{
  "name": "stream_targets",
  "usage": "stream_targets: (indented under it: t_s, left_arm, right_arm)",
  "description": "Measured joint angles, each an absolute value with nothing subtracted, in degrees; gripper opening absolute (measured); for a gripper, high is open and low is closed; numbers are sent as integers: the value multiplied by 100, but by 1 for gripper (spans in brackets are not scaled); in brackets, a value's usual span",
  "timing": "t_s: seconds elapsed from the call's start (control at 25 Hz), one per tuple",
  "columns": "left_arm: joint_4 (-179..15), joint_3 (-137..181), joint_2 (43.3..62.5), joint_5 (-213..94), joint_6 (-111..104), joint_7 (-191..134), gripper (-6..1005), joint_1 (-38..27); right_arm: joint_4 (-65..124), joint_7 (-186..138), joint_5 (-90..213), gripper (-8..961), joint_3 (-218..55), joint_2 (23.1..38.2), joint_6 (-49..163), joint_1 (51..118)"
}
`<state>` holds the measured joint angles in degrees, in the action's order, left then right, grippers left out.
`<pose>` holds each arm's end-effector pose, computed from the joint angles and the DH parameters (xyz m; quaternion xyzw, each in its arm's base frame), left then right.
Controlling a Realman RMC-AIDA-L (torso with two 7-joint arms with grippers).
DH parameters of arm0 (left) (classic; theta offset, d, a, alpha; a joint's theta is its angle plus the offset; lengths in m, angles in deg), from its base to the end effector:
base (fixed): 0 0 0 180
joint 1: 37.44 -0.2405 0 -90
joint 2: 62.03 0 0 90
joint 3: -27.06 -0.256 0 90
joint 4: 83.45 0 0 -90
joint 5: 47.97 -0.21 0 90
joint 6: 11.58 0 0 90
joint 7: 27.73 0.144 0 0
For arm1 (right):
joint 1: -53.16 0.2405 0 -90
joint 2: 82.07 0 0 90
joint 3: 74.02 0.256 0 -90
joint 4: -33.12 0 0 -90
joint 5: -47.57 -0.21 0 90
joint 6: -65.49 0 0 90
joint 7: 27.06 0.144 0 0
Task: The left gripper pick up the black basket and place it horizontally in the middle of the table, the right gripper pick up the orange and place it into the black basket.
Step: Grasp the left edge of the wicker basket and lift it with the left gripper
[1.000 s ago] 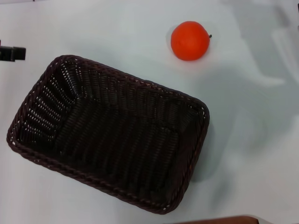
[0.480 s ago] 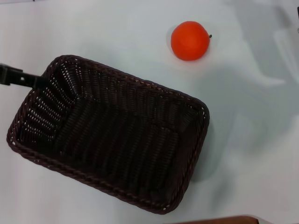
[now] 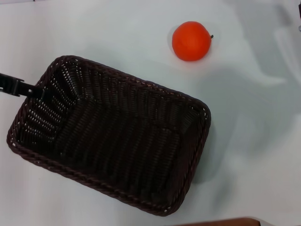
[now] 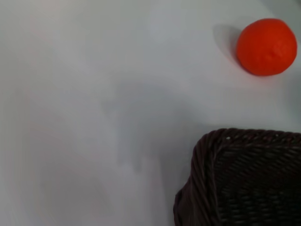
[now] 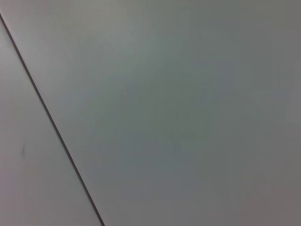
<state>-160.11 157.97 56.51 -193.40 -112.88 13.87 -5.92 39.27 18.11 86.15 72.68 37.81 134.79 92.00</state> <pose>-0.2365 0.3396 0.0772 -0.8700 -0.4617 0.0508 0.1655 0.2759 0.4058 0.0455 -0.3287 -0.5671 -0.5305 0.5375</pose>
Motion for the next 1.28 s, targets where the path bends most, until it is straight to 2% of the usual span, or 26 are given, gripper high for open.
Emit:
stream_targets:
  t_s: [0.56,1.0,1.04,1.28]
  left_arm:
    - [-15702,15479,5733,-19751,-11155,1393,856,-438]
    - [-15715,15431,5781,-19800,-11215,1382,411,-426]
    - [-15747,15423,5798,-19797,-11234,1378,184,-427]
    - [-15921,15675,5830,-19567,-11334,1388,180,-449]
  right_arm:
    - [3927,1811,8615,926,7311,3774,13409,9200]
    - [3927,1811,8616,926,7330,3772,13409,9193]
    - [3927,1811,8616,926,7330,3772,13409,9194]
    - [3932,1811,8616,926,7330,3772,13411,9202]
